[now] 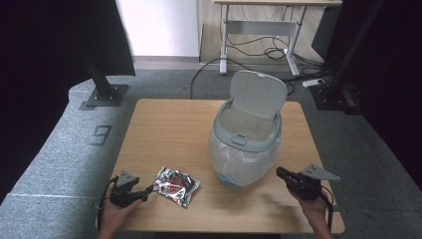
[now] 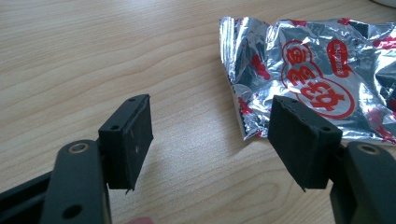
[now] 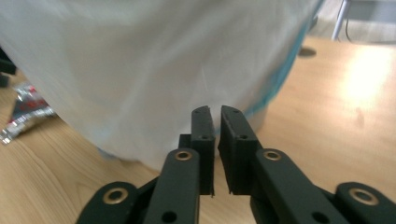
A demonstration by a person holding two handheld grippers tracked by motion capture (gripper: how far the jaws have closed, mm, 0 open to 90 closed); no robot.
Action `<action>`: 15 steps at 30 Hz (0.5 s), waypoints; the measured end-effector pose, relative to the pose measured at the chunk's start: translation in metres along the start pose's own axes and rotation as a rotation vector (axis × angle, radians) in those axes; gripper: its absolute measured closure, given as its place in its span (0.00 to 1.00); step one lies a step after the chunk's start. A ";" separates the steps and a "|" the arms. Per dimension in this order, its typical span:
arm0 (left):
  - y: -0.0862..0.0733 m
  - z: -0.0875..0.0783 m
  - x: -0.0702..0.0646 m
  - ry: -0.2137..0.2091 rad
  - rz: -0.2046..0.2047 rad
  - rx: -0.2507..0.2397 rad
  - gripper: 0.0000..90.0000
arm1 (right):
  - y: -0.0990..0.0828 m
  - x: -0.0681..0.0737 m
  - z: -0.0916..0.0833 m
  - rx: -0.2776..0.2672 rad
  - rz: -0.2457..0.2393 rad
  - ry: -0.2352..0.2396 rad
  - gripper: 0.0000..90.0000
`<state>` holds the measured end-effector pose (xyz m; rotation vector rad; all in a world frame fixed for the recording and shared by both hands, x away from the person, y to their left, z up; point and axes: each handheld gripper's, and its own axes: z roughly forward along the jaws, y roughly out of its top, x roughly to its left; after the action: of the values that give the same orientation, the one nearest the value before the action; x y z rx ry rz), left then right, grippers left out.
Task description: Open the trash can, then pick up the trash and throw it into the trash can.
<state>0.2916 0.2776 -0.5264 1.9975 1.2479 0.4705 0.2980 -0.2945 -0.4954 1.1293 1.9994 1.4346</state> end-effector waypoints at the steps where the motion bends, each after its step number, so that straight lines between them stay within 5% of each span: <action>1: 0.000 0.000 0.000 -0.001 0.000 -0.001 0.36 | -0.007 -0.001 0.004 0.023 0.000 -0.001 0.86; 15: 0.002 -0.001 0.003 0.008 -0.041 -0.008 0.35 | -0.020 -0.002 0.008 0.064 -0.003 -0.011 0.79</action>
<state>0.2933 0.2797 -0.5247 1.9613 1.2872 0.4629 0.2979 -0.2937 -0.5169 1.1574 2.0522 1.3686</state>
